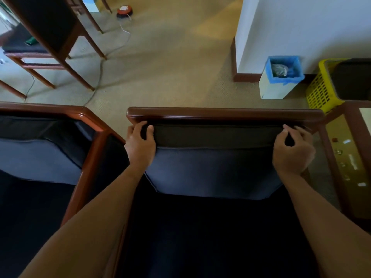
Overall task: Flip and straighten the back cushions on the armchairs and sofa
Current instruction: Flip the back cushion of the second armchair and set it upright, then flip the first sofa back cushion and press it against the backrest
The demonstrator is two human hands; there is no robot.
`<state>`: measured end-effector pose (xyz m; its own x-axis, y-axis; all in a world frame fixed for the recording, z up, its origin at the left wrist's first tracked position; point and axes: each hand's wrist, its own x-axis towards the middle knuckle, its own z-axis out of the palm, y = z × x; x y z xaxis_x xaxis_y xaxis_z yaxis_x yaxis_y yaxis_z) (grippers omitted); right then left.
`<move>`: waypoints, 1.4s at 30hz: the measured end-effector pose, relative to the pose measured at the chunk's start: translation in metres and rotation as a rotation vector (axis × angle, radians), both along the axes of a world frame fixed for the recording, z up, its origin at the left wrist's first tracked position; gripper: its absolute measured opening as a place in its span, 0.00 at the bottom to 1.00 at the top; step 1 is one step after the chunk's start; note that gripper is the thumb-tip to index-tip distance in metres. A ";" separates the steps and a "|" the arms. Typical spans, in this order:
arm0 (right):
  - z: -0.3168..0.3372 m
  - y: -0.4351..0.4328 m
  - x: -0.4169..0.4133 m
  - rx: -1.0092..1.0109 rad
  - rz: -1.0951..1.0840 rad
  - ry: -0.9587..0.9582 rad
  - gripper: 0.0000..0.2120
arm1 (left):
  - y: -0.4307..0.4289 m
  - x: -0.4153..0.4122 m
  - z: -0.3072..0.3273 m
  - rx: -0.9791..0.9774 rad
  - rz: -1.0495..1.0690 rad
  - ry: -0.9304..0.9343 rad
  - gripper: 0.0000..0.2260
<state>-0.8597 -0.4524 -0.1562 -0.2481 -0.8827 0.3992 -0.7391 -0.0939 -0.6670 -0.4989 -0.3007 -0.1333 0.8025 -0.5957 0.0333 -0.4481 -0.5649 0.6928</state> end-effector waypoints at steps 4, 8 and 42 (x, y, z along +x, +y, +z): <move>-0.001 0.004 0.005 0.027 -0.064 0.118 0.17 | 0.000 -0.007 0.000 0.126 -0.105 -0.261 0.17; 0.022 0.022 0.001 0.224 0.019 0.321 0.23 | 0.011 -0.015 0.017 0.370 -0.360 -0.399 0.25; 0.194 0.564 -0.498 0.769 -0.705 0.230 0.33 | 0.177 -0.699 0.200 0.000 -1.925 -0.645 0.34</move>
<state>-1.3582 0.1116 0.0382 -0.7903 -0.6043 -0.1013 -0.5784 0.7903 -0.2024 -1.1981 -0.1235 0.0669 -0.8718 -0.4898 -0.0021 -0.4784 0.8505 0.2188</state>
